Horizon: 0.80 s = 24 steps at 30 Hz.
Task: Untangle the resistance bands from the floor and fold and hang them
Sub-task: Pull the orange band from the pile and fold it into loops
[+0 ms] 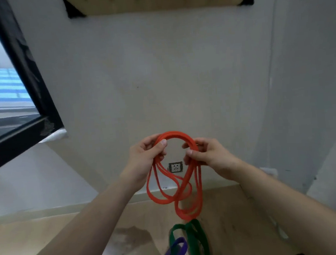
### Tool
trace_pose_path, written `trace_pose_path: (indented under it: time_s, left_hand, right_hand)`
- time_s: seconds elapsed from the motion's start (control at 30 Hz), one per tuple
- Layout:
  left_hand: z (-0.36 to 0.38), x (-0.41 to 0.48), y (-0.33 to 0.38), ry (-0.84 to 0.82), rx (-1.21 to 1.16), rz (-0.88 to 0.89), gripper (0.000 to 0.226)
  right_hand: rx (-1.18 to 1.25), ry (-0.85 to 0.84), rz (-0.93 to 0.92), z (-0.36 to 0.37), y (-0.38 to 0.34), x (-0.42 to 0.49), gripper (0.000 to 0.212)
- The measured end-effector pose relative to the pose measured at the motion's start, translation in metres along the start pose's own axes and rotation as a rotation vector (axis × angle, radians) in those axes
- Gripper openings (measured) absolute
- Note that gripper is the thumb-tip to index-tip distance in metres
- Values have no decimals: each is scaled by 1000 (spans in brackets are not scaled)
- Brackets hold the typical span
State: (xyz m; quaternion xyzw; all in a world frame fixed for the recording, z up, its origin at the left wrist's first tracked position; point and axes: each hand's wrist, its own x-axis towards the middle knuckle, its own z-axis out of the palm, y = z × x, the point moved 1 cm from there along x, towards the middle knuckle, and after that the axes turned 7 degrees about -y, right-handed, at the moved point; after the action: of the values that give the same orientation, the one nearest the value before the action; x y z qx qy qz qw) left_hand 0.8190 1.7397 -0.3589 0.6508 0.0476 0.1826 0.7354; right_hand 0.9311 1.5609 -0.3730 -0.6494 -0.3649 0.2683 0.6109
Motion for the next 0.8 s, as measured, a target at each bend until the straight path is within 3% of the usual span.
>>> trace_pose_path:
  time_s: [0.23, 0.37, 0.6, 0.8]
  left_hand:
    - [2, 44, 63, 9, -33, 55, 13]
    - [15, 78, 115, 1, 40, 124, 20]
    - [43, 137, 210, 31, 157, 289, 19]
    - [83, 189, 264, 35, 153, 394, 23]
  right_hand:
    - [37, 115, -132, -12, -54, 29, 23]
    - [8, 202, -221, -40, -116, 53, 16]
    - [-187, 445, -368, -75, -232, 87, 21]
    - [-297, 619, -554, -103, -286, 108, 23]
